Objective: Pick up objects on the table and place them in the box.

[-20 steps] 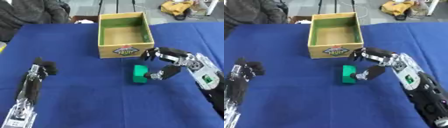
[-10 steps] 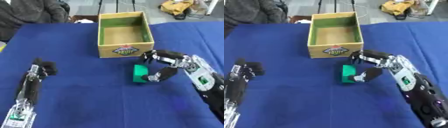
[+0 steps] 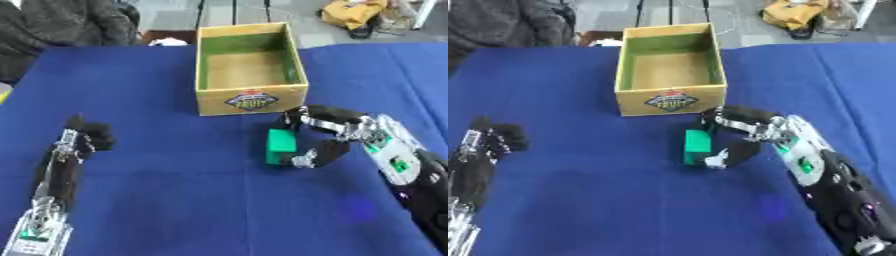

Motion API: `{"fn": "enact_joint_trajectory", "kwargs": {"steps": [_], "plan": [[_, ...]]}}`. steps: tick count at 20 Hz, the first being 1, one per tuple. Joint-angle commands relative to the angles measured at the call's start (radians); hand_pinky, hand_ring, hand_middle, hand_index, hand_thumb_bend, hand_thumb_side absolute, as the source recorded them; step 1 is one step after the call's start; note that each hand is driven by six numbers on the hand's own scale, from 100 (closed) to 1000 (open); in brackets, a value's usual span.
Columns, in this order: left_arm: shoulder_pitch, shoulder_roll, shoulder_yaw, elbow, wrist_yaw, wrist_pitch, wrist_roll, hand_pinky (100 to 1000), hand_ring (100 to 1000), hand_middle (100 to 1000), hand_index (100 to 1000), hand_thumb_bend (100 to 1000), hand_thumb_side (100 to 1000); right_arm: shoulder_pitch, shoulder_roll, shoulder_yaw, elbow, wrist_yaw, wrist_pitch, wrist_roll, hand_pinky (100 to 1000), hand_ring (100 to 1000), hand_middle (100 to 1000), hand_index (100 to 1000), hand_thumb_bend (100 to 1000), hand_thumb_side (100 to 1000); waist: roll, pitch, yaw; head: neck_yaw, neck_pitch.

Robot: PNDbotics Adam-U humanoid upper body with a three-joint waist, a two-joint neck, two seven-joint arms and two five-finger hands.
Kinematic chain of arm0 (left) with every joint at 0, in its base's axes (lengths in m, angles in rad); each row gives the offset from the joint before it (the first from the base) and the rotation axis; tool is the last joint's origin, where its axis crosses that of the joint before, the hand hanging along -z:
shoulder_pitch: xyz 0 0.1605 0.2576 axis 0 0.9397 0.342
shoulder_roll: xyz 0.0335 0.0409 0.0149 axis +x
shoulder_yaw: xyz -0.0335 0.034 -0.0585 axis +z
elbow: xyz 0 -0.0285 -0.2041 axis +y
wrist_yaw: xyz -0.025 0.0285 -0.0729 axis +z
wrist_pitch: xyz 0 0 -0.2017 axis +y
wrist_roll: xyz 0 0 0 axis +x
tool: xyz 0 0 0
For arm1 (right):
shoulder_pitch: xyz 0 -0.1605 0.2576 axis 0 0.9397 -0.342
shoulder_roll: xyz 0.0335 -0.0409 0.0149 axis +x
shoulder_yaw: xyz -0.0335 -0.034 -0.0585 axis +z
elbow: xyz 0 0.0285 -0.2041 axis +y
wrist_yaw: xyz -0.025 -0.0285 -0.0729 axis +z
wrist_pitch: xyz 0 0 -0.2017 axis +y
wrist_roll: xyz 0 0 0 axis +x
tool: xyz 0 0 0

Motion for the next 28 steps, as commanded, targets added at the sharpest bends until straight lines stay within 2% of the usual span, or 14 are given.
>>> {"fn": "enact_joint_trajectory", "kwargs": {"steps": [1,2,3,4,7,9,11,12,16,20,24,28], "plan": [[-0.008,0.015,-0.001,-0.011,-0.001,-0.002,-0.002,658,607,554,669,397,1000,-0.01,-0.006,0.001,-0.002,0.016,-0.006,-0.003,663,757,722,821,335,616,0.001,-0.013,0.002,-0.002,0.001],[-0.009,0.015,-0.001,-0.011,-0.001,-0.002,-0.002,658,607,554,669,397,1000,-0.01,-0.007,0.001,-0.002,0.018,-0.006,-0.006,658,748,656,796,308,592,0.0,-0.013,0.002,-0.002,0.0],[-0.009,0.015,-0.001,-0.011,-0.001,-0.002,-0.002,658,607,554,669,397,1000,-0.01,-0.007,0.0,-0.003,0.02,-0.007,-0.011,656,746,638,789,299,586,0.0,-0.013,0.002,-0.002,0.0],[-0.009,0.015,-0.001,-0.011,-0.001,-0.002,-0.002,658,607,554,669,398,1000,-0.01,-0.007,0.0,-0.004,0.023,-0.008,-0.016,646,731,568,735,256,545,0.0,-0.012,0.002,-0.002,-0.001],[-0.01,0.015,-0.001,-0.01,-0.001,-0.002,-0.002,658,607,554,669,398,1000,-0.01,-0.009,-0.001,-0.006,0.032,-0.007,-0.032,633,713,493,654,219,478,-0.002,-0.012,0.002,-0.002,-0.002],[-0.01,0.015,-0.001,-0.01,-0.002,-0.002,-0.002,658,607,554,669,397,1000,-0.009,-0.009,-0.001,-0.007,0.038,-0.007,-0.043,612,684,407,545,196,424,-0.002,-0.011,0.002,-0.002,-0.003],[-0.01,0.015,-0.001,-0.01,-0.002,-0.002,-0.001,658,607,554,669,397,1000,-0.006,-0.013,0.0,-0.01,0.042,-0.008,-0.053,598,665,365,499,183,389,-0.003,-0.011,0.002,-0.002,-0.003],[-0.01,0.015,0.0,-0.01,-0.002,-0.002,-0.001,658,607,554,669,397,1000,-0.005,-0.014,0.0,-0.012,0.044,-0.008,-0.059,580,635,317,447,169,363,-0.003,-0.011,0.002,-0.001,-0.003],[-0.01,0.014,0.0,-0.01,-0.002,-0.001,-0.001,658,607,554,669,397,1000,-0.002,-0.018,-0.001,-0.02,0.05,-0.003,-0.086,555,590,253,377,145,337,-0.004,-0.011,0.003,-0.002,-0.003],[-0.01,0.015,0.001,-0.01,-0.002,-0.001,-0.001,658,607,554,669,398,1000,-0.005,-0.029,-0.005,-0.049,0.044,0.0,-0.12,546,577,238,362,148,329,-0.006,-0.011,0.002,-0.001,-0.004],[-0.009,0.015,0.001,-0.009,-0.003,-0.001,-0.001,659,607,554,669,397,1000,-0.026,-0.06,-0.008,-0.111,-0.01,0.01,-0.135,546,577,237,361,164,302,-0.008,-0.013,0.001,0.002,-0.003],[-0.007,0.017,0.0,-0.008,-0.003,-0.001,-0.001,658,606,554,668,396,1000,-0.066,-0.105,-0.022,-0.165,-0.058,0.042,-0.141,547,577,237,362,180,279,-0.009,-0.016,0.005,0.002,-0.002]]}}
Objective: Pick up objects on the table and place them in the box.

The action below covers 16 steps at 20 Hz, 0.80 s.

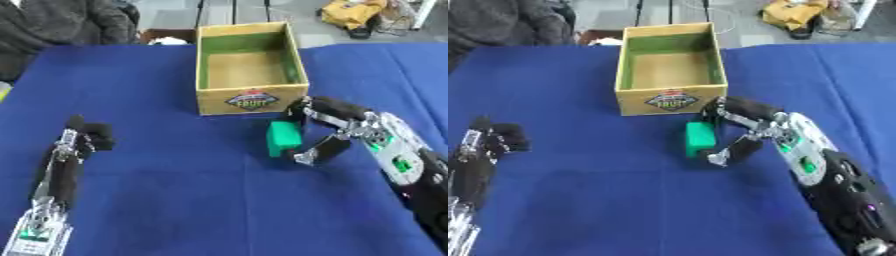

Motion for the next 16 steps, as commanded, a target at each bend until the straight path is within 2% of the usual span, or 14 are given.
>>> {"fn": "enact_joint_trajectory", "kwargs": {"steps": [1,3,8,10,13,16], "plan": [[-0.006,0.017,0.0,-0.009,-0.003,-0.001,-0.001,658,606,554,668,397,1000,-0.041,-0.052,-0.02,-0.054,-0.036,0.025,-0.007,546,577,239,364,185,268,-0.002,-0.018,0.004,0.002,-0.002],[-0.008,0.016,-0.003,-0.009,-0.002,-0.001,-0.004,658,606,554,668,397,1000,-0.075,-0.066,-0.038,-0.039,-0.04,0.049,-0.018,546,576,241,366,187,272,-0.004,-0.018,0.014,0.002,-0.005],[-0.015,0.012,-0.013,-0.007,-0.004,-0.002,-0.013,658,606,554,668,395,1000,-0.174,-0.045,-0.098,0.092,-0.003,0.108,-0.086,547,578,248,375,223,251,-0.005,-0.008,0.057,-0.011,-0.013],[-0.02,0.011,-0.02,-0.008,-0.004,-0.002,-0.019,659,606,554,668,394,1000,-0.211,-0.031,-0.119,0.149,0.054,0.124,-0.138,544,576,248,374,240,229,-0.006,-0.001,0.081,-0.022,-0.019],[-0.033,0.007,-0.031,-0.01,-0.002,-0.004,-0.029,658,605,553,667,394,1000,-0.256,-0.01,-0.15,0.235,0.17,0.159,-0.259,552,585,261,388,256,216,-0.008,0.009,0.126,-0.041,-0.037],[-0.041,0.005,-0.039,-0.011,-0.001,-0.004,-0.038,658,605,553,667,394,1000,-0.277,0.007,-0.156,0.299,0.296,0.181,-0.355,564,597,274,401,266,227,-0.009,0.015,0.159,-0.055,-0.047]]}}
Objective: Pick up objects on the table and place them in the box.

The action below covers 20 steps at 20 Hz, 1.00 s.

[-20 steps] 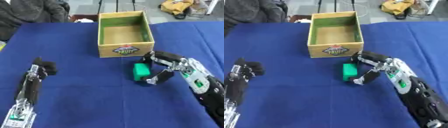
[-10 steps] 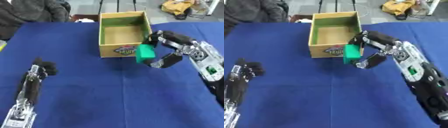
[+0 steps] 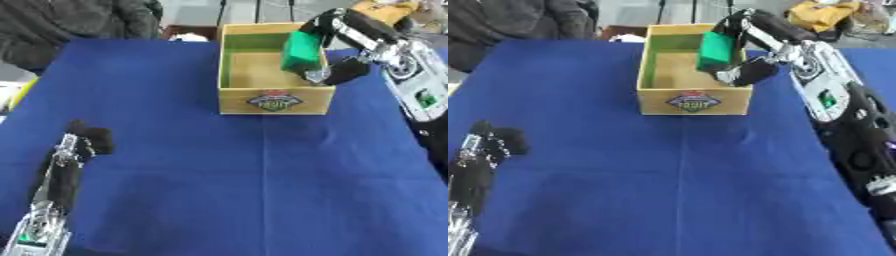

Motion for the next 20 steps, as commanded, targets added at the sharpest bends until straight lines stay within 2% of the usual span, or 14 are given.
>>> {"fn": "enact_joint_trajectory", "kwargs": {"steps": [1,3,4,5,6,7,8,9,14,18,20], "plan": [[-0.017,0.006,-0.008,-0.017,0.0,-0.002,-0.011,659,605,553,667,394,1000,-0.038,0.007,-0.018,0.057,0.137,0.022,-0.091,575,608,295,424,268,240,0.001,-0.012,0.017,-0.017,-0.02],[-0.018,0.004,-0.01,-0.017,0.001,-0.002,-0.013,659,605,553,667,394,1000,-0.041,0.02,-0.009,0.083,0.22,0.009,-0.113,609,646,362,490,299,290,0.002,-0.008,0.026,-0.022,-0.02],[-0.018,0.004,-0.01,-0.017,0.001,-0.002,-0.014,659,605,553,667,394,1000,-0.04,0.024,-0.003,0.089,0.259,-0.007,-0.111,635,680,427,559,468,298,0.002,-0.007,0.027,-0.023,-0.019],[-0.018,0.003,-0.01,-0.017,0.002,-0.002,-0.014,659,605,553,667,394,1000,-0.038,0.028,0.005,0.095,0.296,-0.026,-0.098,663,717,502,631,328,368,0.003,-0.006,0.027,-0.023,-0.018],[-0.018,0.003,-0.009,-0.017,0.002,-0.002,-0.014,659,605,553,667,394,1000,-0.037,0.031,0.01,0.098,0.328,-0.046,-0.078,675,734,539,664,333,388,0.004,-0.005,0.026,-0.023,-0.017],[-0.018,0.003,-0.009,-0.017,0.002,-0.002,-0.014,659,605,553,667,395,1000,-0.034,0.034,0.014,0.099,0.354,-0.066,-0.054,725,792,696,770,347,463,0.004,-0.004,0.024,-0.023,-0.016],[-0.018,0.003,-0.009,-0.017,0.002,-0.002,-0.014,659,605,553,667,395,1000,-0.032,0.037,0.016,0.099,0.374,-0.085,-0.029,737,805,730,792,353,484,0.005,-0.004,0.022,-0.022,-0.015],[-0.017,0.002,-0.009,-0.017,0.001,-0.002,-0.014,659,605,553,667,395,1000,-0.03,0.04,0.015,0.098,0.385,-0.1,-0.005,766,843,828,867,379,555,0.005,-0.004,0.02,-0.021,-0.014],[-0.015,0.003,-0.008,-0.017,0.001,-0.002,-0.013,659,605,553,667,395,1000,-0.026,0.04,0.002,0.082,0.38,-0.117,0.052,789,875,907,927,415,620,0.007,-0.008,0.013,-0.02,-0.012],[-0.015,0.004,-0.008,-0.017,0.001,-0.002,-0.013,660,605,553,667,395,1000,-0.025,0.037,-0.003,0.069,0.364,-0.096,0.046,800,892,951,952,436,635,0.006,-0.011,0.012,-0.019,-0.012],[-0.014,0.004,-0.007,-0.016,0.001,-0.002,-0.013,659,605,553,667,395,1000,-0.023,0.036,-0.005,0.062,0.356,-0.079,0.028,800,893,951,951,401,622,0.006,-0.013,0.012,-0.019,-0.012]]}}
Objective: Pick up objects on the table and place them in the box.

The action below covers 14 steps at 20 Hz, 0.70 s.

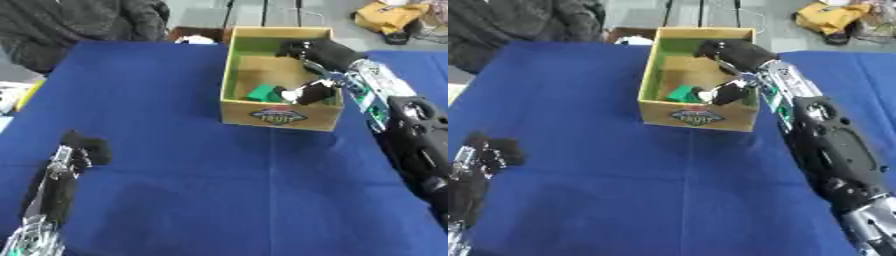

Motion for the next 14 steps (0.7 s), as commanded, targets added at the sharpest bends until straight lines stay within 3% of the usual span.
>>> {"fn": "enact_joint_trajectory", "kwargs": {"steps": [1,4,7,10,14], "plan": [[-0.01,0.012,0.003,-0.016,0.001,-0.001,-0.003,659,605,553,667,396,1000,-0.015,-0.013,-0.012,-0.033,-0.018,0.023,-0.027,793,882,933,929,355,584,0.003,-0.021,-0.001,0.001,-0.006],[-0.008,0.011,0.005,-0.016,0.001,-0.001,-0.001,660,604,552,667,396,1000,-0.007,-0.019,-0.022,-0.086,-0.076,0.039,-0.11,730,808,823,867,223,498,0.003,-0.022,-0.012,0.008,-0.006],[-0.006,0.011,0.01,-0.014,0.0,0.0,0.003,660,604,552,666,397,1000,0.015,-0.033,-0.026,-0.167,-0.203,0.066,-0.216,637,715,711,782,100,451,0.004,-0.025,-0.033,0.021,-0.005],[0.0,0.011,0.019,-0.014,-0.001,0.0,0.011,660,604,552,666,399,1000,0.073,-0.058,-0.013,-0.27,-0.461,0.092,-0.266,585,649,628,695,100,501,0.006,-0.029,-0.067,0.042,-0.002],[0.007,0.014,0.033,-0.014,-0.002,0.0,0.026,660,604,552,666,400,1000,0.201,-0.124,0.019,-0.466,-0.841,0.124,-0.201,567,624,599,659,100,572,0.01,-0.034,-0.12,0.072,0.003]]}}
